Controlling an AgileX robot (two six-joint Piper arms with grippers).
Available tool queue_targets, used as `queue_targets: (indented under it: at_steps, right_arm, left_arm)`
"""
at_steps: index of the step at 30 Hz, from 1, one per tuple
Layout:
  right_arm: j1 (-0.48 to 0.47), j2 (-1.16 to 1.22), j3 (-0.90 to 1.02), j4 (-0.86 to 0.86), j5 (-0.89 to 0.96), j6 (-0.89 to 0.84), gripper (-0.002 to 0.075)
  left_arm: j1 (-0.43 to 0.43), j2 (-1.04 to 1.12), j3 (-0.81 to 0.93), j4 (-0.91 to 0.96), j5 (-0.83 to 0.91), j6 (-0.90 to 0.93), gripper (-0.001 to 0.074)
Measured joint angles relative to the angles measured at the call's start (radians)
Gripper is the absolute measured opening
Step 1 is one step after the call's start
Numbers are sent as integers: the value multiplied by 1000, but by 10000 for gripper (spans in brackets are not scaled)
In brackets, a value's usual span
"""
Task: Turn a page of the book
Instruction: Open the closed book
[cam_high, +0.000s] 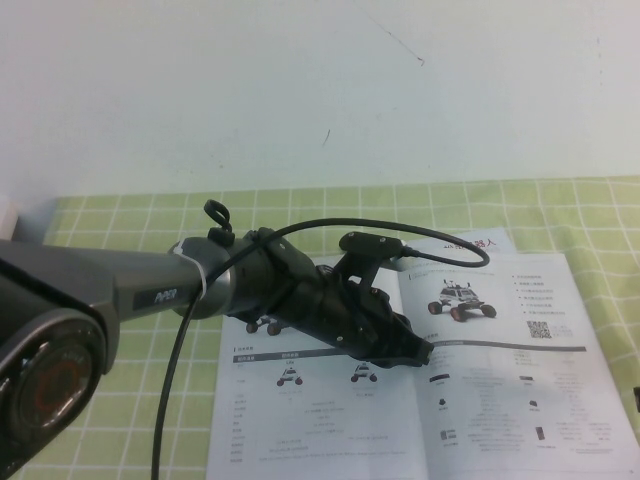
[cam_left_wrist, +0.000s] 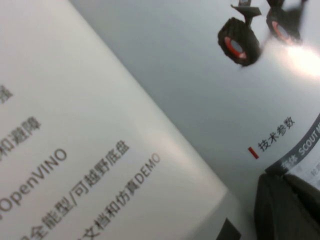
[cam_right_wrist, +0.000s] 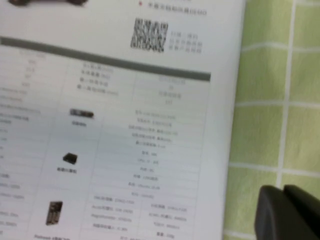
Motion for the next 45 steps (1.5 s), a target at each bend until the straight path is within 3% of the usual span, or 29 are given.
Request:
queue_targets:
  at_steps: [3,8,11,24,36,45]
  right_arm:
    - [0,72,-4,29,-6,0,85]
    - [0,215,-78,145,25,0,427]
    - [0,282,-125,182,79,-8,522]
    - [10,326,-174,390,115,-216,432]
    - [10,341,-174,400,81,-259,356]
    - [10,388,-185,396,82,-267,351]
  left_arm:
    - [0,0,0,-7,0,2,-4]
    - [0,0,0,-8,0,2,-4]
    - [0,0,0,-8,0,4,-4]
    - [0,0,0,-8,0,6,-4]
    - [0,0,0,-8,0,6,-4]
    - [0,0,0,-8,-2,6,-4]
